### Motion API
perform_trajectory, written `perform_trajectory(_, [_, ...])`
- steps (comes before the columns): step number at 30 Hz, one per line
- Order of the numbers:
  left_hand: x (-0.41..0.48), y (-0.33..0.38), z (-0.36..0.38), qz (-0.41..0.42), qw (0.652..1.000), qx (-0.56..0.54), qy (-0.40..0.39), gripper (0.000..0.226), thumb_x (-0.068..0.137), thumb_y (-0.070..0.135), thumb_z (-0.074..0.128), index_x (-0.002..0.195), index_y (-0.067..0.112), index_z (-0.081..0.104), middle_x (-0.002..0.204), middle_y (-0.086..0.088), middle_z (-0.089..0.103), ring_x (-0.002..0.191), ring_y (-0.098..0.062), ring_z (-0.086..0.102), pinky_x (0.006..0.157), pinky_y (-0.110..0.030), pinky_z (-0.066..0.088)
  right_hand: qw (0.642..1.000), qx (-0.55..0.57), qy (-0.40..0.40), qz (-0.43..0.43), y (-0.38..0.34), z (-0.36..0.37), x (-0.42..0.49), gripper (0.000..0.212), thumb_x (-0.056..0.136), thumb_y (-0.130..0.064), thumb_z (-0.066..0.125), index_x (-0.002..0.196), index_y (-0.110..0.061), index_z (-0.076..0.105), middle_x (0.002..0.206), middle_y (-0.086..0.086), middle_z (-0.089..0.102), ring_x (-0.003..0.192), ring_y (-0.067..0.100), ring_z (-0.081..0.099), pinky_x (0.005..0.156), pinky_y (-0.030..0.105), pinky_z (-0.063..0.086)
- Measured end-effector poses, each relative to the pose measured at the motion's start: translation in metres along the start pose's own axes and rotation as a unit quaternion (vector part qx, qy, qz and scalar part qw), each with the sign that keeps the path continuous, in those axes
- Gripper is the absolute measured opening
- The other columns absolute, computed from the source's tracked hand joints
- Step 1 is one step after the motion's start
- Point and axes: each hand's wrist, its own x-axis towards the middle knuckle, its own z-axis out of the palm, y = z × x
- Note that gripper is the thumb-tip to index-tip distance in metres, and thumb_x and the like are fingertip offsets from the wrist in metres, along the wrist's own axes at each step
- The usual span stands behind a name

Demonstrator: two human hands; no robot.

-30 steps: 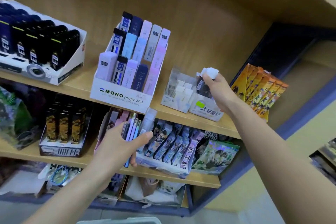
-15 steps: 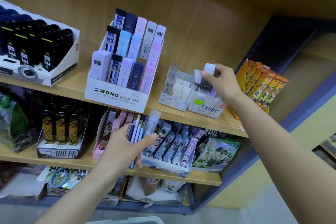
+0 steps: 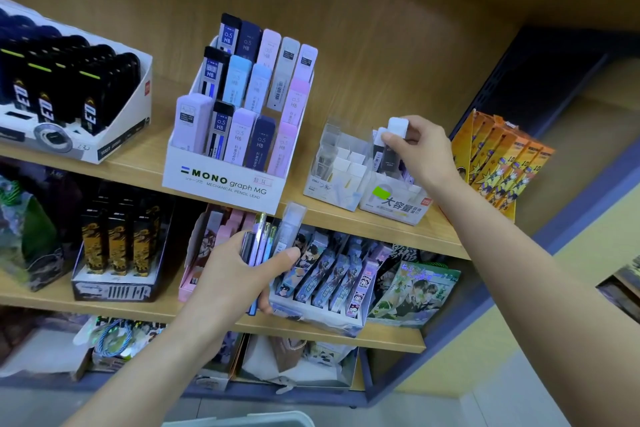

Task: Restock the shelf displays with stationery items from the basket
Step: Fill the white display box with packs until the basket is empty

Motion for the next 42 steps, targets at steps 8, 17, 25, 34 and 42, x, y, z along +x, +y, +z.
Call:
perform_trajectory(8, [-0.001,0.003,0.0,0.013,1.0,-0.014,0.008,0.042,0.08,0.036,0.071,0.11,0.012,0.057,0.049,-0.016,0.053,0.037,-0.015,0.047,0.074,-0.04,0.05,1.0,0.009,0.016,0.005,-0.005,-0.006,0.005,0.015,0.091,-0.021,0.06,0.103,-0.012,0.061,0.085,-0.002,0.06,0.081,0.019,0.059,0.082,0.037,0.052])
perform_trajectory(17, [-0.004,0.007,-0.003,0.032,0.999,-0.015,0.008,0.031,0.08,0.031,0.072,0.094,0.006,0.059,0.041,-0.008,0.046,0.037,-0.016,0.045,0.067,-0.033,0.047,0.998,0.019,0.048,-0.021,-0.003,-0.005,-0.003,0.017,0.082,-0.017,0.073,0.09,-0.019,0.058,0.084,-0.007,0.061,0.072,0.018,0.064,0.071,0.038,0.057])
perform_trajectory(25, [-0.004,0.007,-0.005,0.042,0.999,-0.009,0.0,0.032,0.081,0.031,0.071,0.097,0.006,0.059,0.04,-0.003,0.047,0.038,-0.016,0.044,0.064,-0.03,0.049,0.993,-0.097,0.023,-0.058,0.016,0.002,-0.013,0.015,0.085,-0.026,0.069,0.097,-0.018,0.073,0.093,-0.004,0.057,0.072,0.002,0.049,0.072,0.026,0.044])
perform_trajectory(34, [-0.002,0.005,-0.005,0.062,0.998,-0.002,-0.013,0.037,0.081,0.029,0.072,0.099,0.001,0.057,0.044,-0.005,0.045,0.037,-0.016,0.042,0.046,-0.022,0.045,0.997,-0.022,-0.032,-0.074,-0.041,0.008,-0.076,0.018,0.097,-0.027,0.049,0.102,-0.017,0.063,0.085,-0.006,0.059,0.068,0.004,0.056,0.068,0.022,0.049])
perform_trajectory(42, [-0.007,0.004,-0.003,0.112,0.991,0.045,-0.052,0.017,0.081,0.025,0.073,0.087,0.014,0.061,0.038,0.001,0.046,0.035,-0.016,0.04,0.043,-0.021,0.04,0.951,0.164,-0.254,0.065,-0.066,0.028,-0.138,0.009,0.089,-0.014,0.065,0.093,-0.018,0.058,0.083,0.008,0.062,0.069,0.015,0.067,0.067,0.026,0.058])
